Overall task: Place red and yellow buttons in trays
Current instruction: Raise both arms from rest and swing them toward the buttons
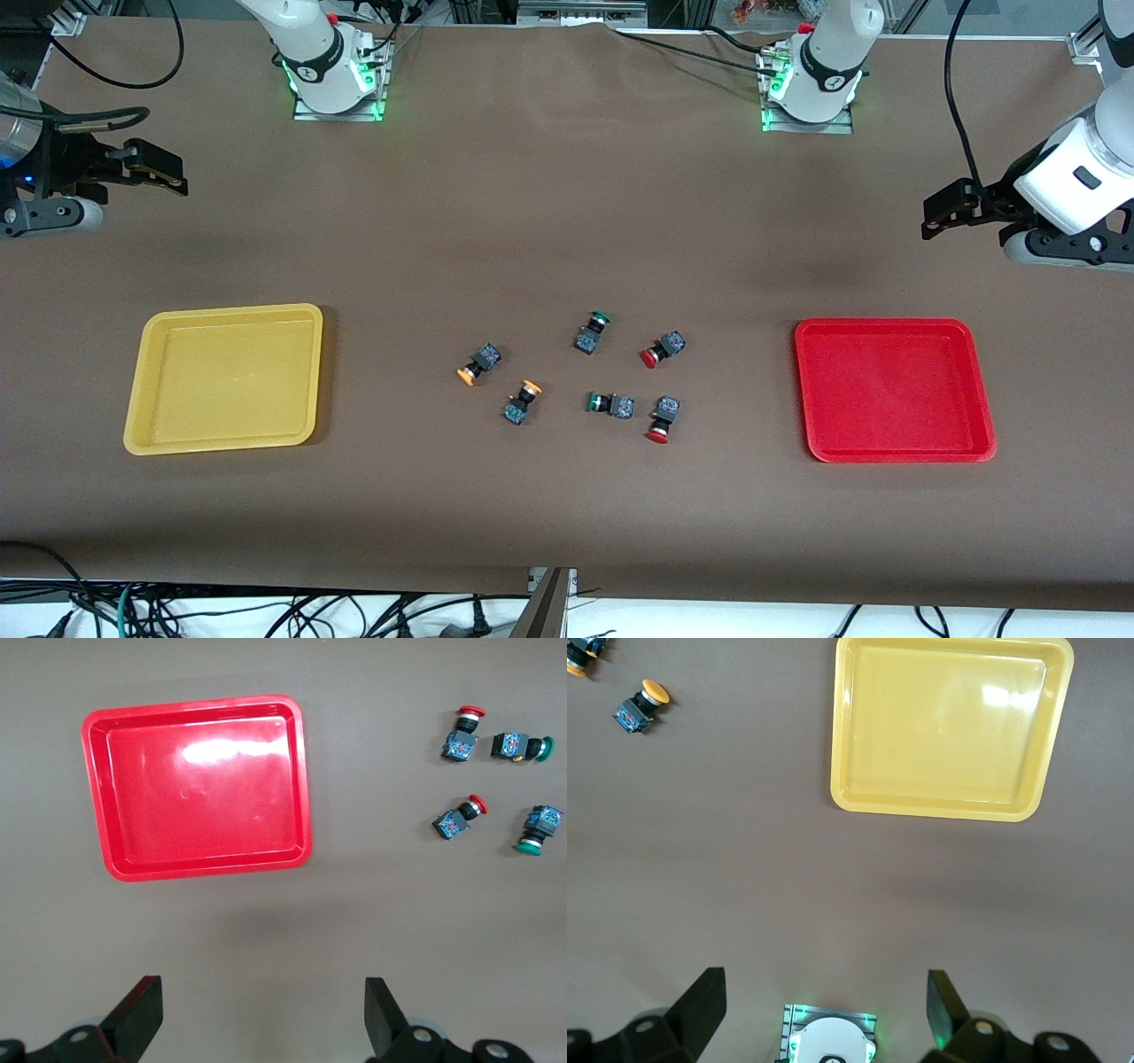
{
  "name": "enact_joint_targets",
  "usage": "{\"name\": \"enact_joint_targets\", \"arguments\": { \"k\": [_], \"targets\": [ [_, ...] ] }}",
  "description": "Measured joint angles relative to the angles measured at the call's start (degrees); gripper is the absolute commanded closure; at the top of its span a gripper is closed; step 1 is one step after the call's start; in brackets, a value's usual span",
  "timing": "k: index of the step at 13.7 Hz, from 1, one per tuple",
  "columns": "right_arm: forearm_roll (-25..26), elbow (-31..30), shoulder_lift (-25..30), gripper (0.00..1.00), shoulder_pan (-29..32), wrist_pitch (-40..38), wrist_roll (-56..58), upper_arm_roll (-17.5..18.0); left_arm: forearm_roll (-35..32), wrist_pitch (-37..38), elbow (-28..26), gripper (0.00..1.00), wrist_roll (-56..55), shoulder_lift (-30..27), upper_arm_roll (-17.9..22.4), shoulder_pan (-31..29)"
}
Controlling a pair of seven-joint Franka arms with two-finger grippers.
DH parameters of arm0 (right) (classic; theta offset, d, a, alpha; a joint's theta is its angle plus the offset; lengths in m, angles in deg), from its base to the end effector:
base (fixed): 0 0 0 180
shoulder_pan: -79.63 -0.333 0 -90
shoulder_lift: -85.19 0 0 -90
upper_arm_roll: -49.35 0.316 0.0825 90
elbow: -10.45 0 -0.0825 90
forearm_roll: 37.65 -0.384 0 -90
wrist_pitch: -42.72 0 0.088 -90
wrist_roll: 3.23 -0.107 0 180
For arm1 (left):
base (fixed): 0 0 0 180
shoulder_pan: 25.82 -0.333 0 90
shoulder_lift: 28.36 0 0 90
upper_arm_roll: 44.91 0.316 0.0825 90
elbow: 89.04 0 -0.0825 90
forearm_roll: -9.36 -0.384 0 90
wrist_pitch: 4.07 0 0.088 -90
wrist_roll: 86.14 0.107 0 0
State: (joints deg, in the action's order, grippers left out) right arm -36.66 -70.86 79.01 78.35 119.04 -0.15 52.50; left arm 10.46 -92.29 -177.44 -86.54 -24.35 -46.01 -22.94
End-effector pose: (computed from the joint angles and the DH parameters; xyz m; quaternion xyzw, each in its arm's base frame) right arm 0.5602 0.0394 0.6156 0.9932 0.0641 -0.0972 0.0067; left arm 0.5700 -0.0414 0.5956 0.9988 -0.0312 -0.0369 0.0089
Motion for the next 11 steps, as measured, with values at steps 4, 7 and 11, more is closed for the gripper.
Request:
{"name": "enact_joint_targets", "arguments": {
  "k": [4, 7, 11],
  "targets": [
    [0.0, 0.0, 0.0, 0.00, 0.0, 0.0, 0.0, 0.0, 0.0, 0.0, -0.1, 0.00, 0.0, 0.3, 0.0, 0.0],
    [0.0, 0.0, 0.0, 0.00, 0.0, 0.0, 0.0, 0.0, 0.0, 0.0, -0.2, 0.00, 0.0, 0.4, 0.0, 0.0],
    [0.0, 0.0, 0.0, 0.00, 0.0, 0.7, 0.1, 0.0, 0.0, 0.0, -0.2, 0.00, 0.0, 0.4, 0.0, 0.0]
  ]
}}
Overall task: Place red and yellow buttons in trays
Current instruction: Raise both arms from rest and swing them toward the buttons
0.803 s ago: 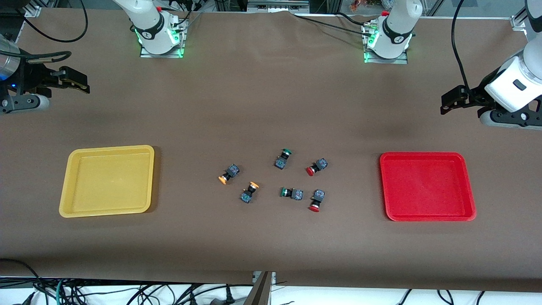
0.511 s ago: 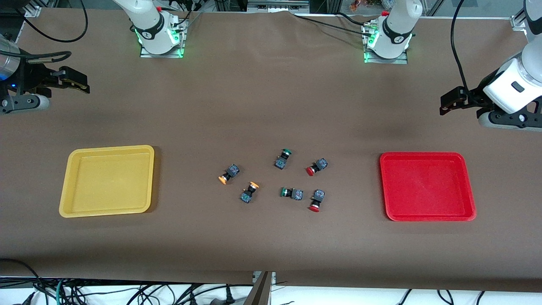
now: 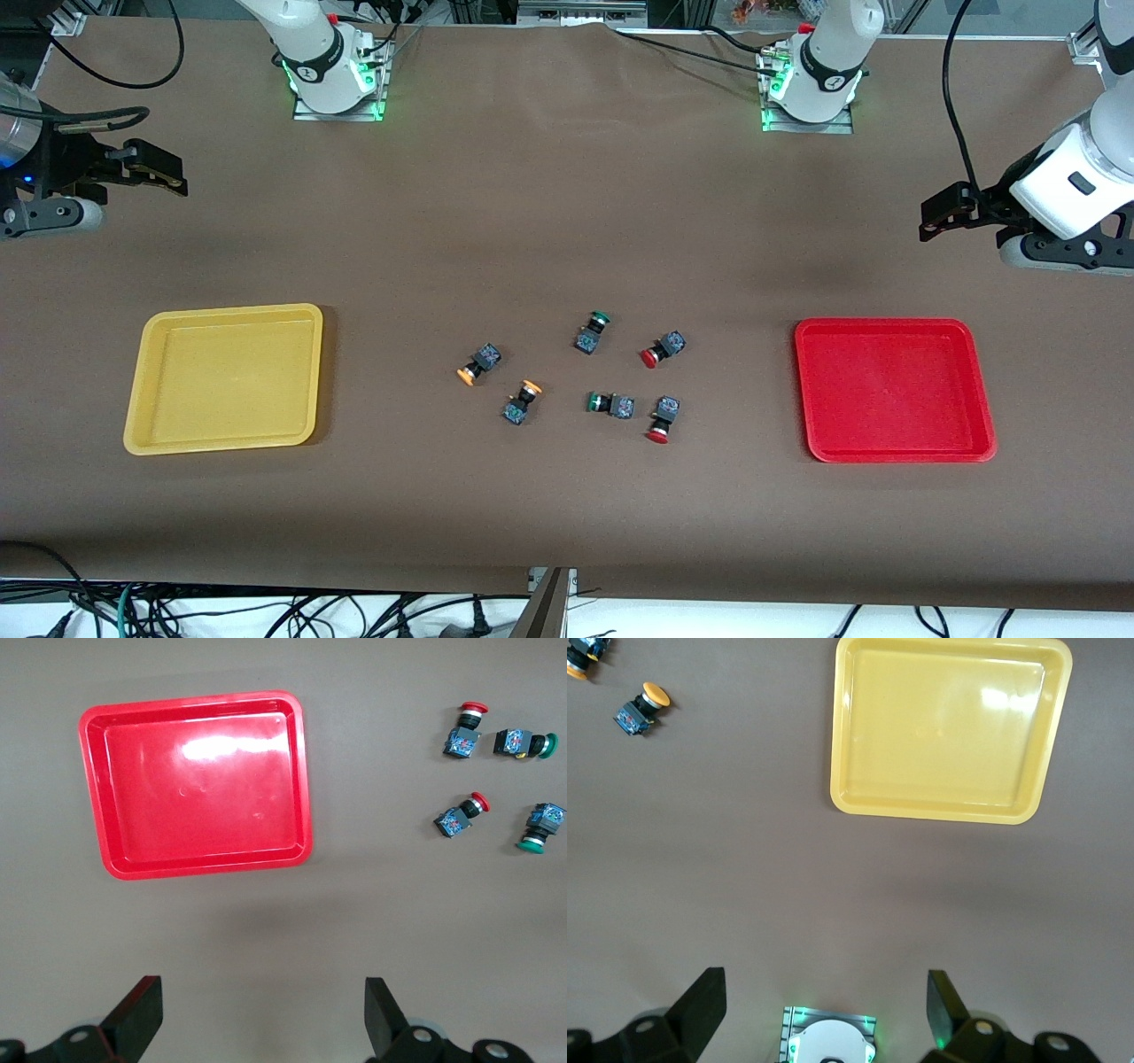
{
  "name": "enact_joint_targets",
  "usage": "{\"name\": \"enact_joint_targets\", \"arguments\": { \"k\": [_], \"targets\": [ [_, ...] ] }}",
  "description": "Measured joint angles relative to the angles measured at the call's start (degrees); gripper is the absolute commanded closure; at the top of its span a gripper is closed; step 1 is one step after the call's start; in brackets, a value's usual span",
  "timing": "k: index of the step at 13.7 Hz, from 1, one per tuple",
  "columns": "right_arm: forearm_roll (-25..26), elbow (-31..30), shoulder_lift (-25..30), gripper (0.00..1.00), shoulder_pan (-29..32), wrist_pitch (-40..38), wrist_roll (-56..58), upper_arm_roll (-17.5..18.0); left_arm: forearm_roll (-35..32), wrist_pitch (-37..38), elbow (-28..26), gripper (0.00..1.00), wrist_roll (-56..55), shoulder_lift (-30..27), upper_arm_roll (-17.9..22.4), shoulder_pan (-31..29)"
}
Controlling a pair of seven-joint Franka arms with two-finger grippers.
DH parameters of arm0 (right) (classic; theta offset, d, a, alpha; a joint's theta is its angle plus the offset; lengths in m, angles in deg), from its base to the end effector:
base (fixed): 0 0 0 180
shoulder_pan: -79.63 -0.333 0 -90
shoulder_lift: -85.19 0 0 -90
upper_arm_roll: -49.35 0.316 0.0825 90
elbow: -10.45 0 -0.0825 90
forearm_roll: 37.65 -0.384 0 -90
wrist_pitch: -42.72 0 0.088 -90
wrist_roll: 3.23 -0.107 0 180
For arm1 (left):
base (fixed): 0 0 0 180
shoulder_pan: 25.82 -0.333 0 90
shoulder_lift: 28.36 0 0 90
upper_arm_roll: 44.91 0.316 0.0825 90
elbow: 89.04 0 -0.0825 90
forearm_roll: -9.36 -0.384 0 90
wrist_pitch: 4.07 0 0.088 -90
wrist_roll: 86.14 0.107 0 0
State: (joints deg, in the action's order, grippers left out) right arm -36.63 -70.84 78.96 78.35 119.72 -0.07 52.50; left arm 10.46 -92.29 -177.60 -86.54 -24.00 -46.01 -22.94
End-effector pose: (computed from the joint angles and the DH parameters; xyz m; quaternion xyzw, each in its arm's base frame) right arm 0.5619 0.0394 0.6160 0.9937 0.0648 -0.0915 0.0069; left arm 0.5714 -0.0415 0.5908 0.9986 -0.0311 -0.0414 0.0088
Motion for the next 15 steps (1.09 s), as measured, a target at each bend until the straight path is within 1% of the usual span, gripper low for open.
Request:
{"name": "enact_joint_targets", "arguments": {
  "k": [4, 10, 13, 15],
  "targets": [
    [0.0, 0.0, -2.1, 0.00, 0.0, 1.5, 0.3, 0.1, 0.0, 0.0, 0.0, 0.00, 0.0, 0.0, 0.0, 0.0],
    [0.0, 0.0, -8.9, 0.00, -0.3, 7.1, 0.1, 0.2, 0.0, -0.2, 0.0, 0.00, 0.0, 0.6, 0.0, 0.0],
    [-0.1, -0.1, -11.5, 0.00, -2.0, 10.8, -7.2, 0.6, 0.0, -2.1, 0.0, 0.00, 0.0, 2.6, 0.1, -0.1],
    [-0.2, -0.2, -14.5, 0.00, -4.9, 14.7, -14.6, 0.8, 0.0, -4.2, -0.1, 0.00, -0.1, 5.1, 0.1, -0.3]
  ]
}}
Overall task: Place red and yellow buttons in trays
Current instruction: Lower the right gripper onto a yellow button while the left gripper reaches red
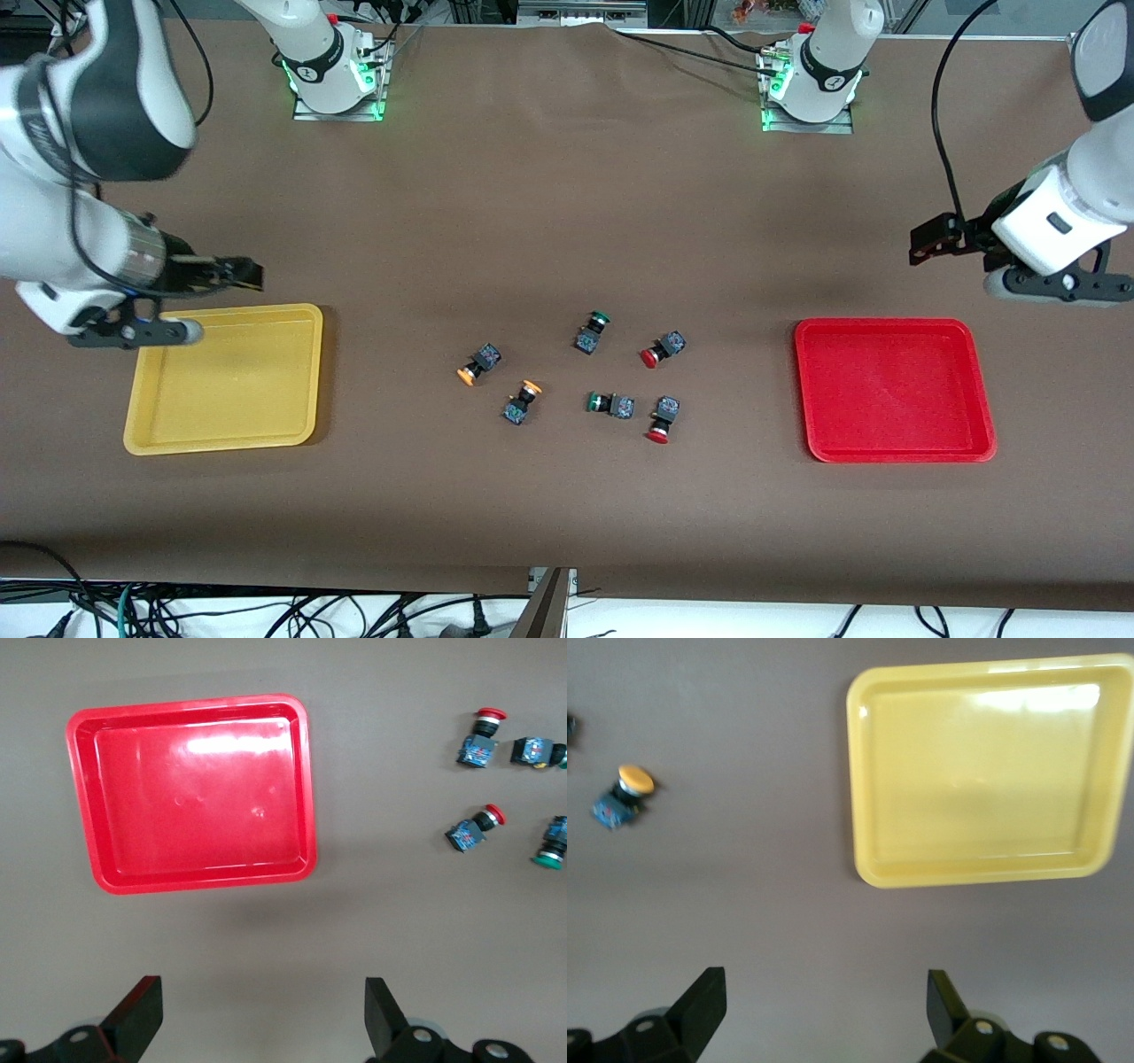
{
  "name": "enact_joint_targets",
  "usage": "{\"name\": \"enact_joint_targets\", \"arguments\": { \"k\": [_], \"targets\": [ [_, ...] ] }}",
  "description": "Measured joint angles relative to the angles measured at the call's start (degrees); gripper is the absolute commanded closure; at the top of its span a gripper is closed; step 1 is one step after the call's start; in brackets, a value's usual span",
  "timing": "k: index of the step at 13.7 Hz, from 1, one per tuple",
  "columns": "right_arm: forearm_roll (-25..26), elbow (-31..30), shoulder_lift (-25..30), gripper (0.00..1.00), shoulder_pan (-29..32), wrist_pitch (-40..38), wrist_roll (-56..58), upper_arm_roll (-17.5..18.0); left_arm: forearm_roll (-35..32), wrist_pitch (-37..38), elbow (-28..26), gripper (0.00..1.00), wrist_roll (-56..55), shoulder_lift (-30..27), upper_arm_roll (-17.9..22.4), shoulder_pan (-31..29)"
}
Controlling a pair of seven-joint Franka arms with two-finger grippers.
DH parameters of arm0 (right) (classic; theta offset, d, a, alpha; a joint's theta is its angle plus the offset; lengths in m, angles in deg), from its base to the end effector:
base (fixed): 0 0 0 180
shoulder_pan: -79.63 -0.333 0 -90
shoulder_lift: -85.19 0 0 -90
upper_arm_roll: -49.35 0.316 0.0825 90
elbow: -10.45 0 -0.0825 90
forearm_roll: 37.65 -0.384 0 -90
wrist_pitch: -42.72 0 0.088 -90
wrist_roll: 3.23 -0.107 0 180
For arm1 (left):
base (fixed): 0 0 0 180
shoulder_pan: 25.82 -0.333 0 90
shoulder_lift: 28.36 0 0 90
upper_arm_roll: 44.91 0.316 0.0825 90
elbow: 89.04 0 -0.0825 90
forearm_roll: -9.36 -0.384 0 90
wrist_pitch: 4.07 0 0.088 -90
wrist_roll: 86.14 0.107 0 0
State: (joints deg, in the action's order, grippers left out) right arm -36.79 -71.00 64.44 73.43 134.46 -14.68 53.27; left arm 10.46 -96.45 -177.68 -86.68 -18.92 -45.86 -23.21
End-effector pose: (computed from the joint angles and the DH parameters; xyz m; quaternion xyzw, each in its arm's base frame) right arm 0.6401 0.1062 0.4780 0.9958 -0.0118 -0.0900 0.0123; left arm 0.6007 -0.0386 0.5437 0.9984 -0.0254 -0.0501 0.0091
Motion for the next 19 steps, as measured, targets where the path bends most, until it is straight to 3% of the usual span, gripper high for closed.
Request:
{"name": "enact_joint_targets", "arguments": {
  "k": [9, 14, 16, 19],
  "targets": [
    [-0.7, -0.3, -13.8, 0.00, -11.7, 19.5, -31.2, 0.4, 1.3, -10.1, -0.8, 0.00, -0.5, 10.1, -0.9, 0.3],
    [-0.7, -0.2, -19.8, 0.00, -17.8, 28.9, -44.0, 0.5, 1.4, -19.7, -7.1, 0.00, -0.6, 11.3, -2.9, 1.4],
    [-0.7, -0.2, -21.8, 0.00, -18.6, 32.9, -46.2, 0.5, 1.4, -19.8, -7.5, 0.00, 2.7, 11.3, -3.8, 1.5],
    [-0.5, -0.2, -24.4, 0.00, -19.7, 36.0, -47.1, 0.5, 1.4, -19.7, -7.5, 0.00, 16.2, 11.3, -4.2, 1.7]
  ]
}}
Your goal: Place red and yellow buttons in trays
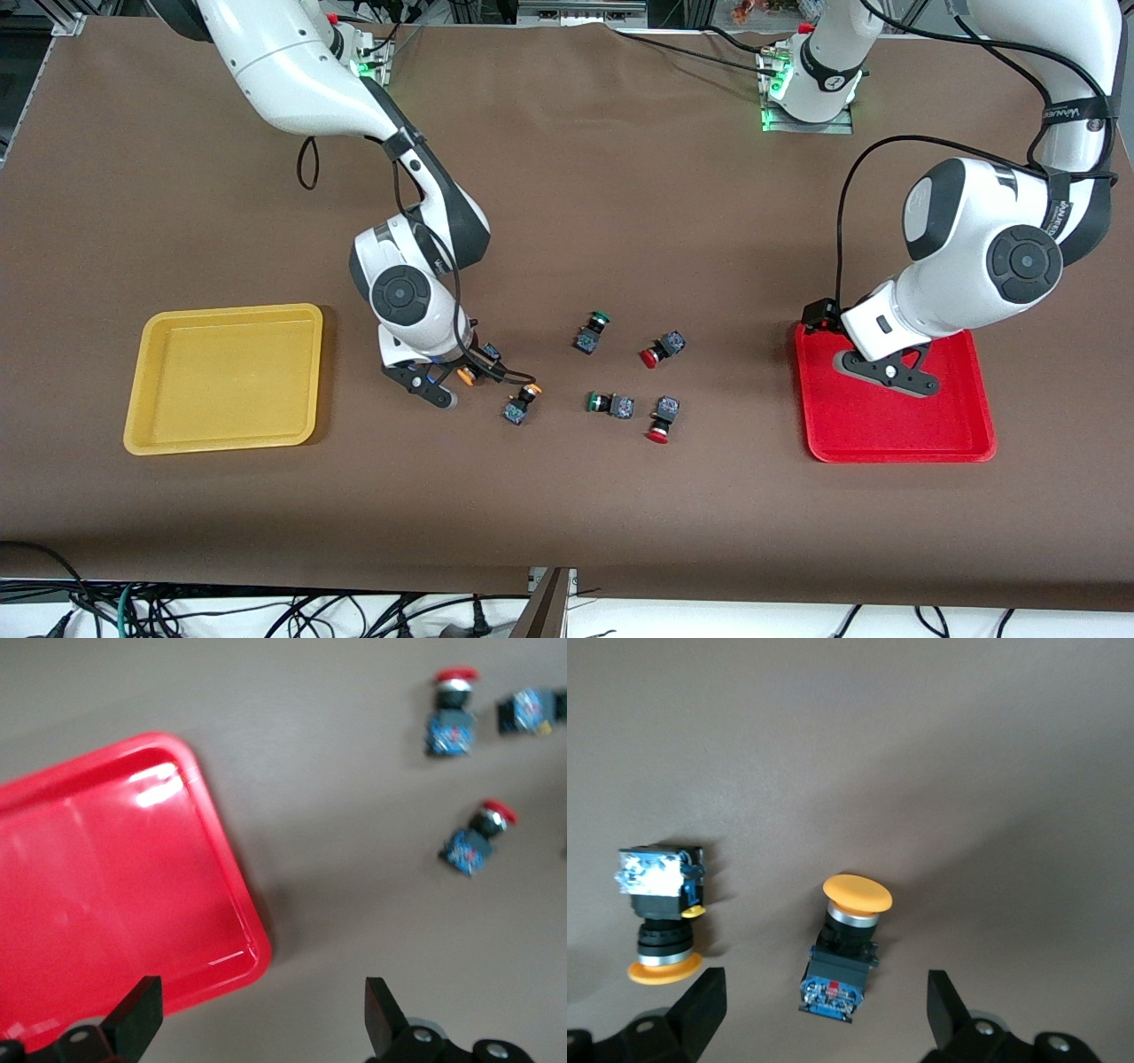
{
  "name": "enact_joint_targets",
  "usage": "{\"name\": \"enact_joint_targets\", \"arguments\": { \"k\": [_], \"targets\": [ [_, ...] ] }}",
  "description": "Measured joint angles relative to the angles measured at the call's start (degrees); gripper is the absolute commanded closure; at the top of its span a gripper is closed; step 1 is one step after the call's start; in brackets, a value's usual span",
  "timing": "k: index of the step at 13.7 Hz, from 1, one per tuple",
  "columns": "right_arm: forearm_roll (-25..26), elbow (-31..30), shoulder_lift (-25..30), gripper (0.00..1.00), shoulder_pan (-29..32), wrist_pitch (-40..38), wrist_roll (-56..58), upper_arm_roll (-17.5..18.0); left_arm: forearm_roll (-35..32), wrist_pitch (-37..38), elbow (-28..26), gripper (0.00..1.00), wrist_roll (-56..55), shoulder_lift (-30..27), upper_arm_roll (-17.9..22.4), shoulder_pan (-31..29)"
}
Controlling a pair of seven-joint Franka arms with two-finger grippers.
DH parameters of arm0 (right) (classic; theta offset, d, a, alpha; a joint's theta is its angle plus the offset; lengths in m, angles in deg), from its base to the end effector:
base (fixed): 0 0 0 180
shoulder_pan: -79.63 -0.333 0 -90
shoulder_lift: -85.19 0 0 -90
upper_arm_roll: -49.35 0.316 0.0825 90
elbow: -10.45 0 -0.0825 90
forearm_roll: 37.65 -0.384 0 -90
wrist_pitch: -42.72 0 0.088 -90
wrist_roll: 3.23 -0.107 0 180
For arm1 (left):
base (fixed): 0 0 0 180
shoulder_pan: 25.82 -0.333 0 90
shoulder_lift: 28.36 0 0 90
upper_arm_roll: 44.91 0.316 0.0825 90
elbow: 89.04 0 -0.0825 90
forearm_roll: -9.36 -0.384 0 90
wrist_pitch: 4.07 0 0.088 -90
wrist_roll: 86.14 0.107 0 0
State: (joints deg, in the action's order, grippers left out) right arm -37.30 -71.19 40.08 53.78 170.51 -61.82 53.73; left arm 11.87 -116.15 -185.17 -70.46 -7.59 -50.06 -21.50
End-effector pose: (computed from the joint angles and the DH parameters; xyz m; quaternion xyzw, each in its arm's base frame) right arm 0.6355 0.3576 0.2297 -0.9668 0.2542 0.0099 0.0246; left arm 0.6392 -0.1040 0.3860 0.9769 -0.2063 -0.0394 0.0381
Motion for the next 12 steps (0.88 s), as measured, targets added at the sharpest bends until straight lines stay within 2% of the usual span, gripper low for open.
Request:
{"name": "enact_joint_targets", "arguments": {
  "k": [4, 7, 8, 10, 12],
  "targets": [
    [0.2, 0.0, -1.3, 0.00, -0.7, 0.4, 0.0, 0.0, -0.8, 0.0, 0.0, 0.00, 20.5, 0.0, -0.2, 2.0],
    [0.2, 0.0, -2.4, 0.03, -1.1, 1.7, 0.0, -0.1, -1.4, -1.7, -0.2, 0.00, 25.2, 0.6, -0.3, 5.6],
    [0.5, 0.0, -2.7, 0.15, -1.2, 1.8, 0.0, -0.1, -2.0, -2.9, -0.3, 0.00, 25.3, 1.2, -0.4, 7.7],
    [0.8, 0.0, -3.1, 0.53, -1.2, 1.9, 0.0, -0.2, -2.8, -4.5, -0.3, 0.00, 25.2, 2.4, -0.4, 11.1],
    [0.9, 0.0, -3.3, 0.80, -1.3, 2.0, 0.0, -0.2, -2.8, -5.5, -0.3, 0.00, 24.2, 3.1, -0.5, 13.2]
  ]
}}
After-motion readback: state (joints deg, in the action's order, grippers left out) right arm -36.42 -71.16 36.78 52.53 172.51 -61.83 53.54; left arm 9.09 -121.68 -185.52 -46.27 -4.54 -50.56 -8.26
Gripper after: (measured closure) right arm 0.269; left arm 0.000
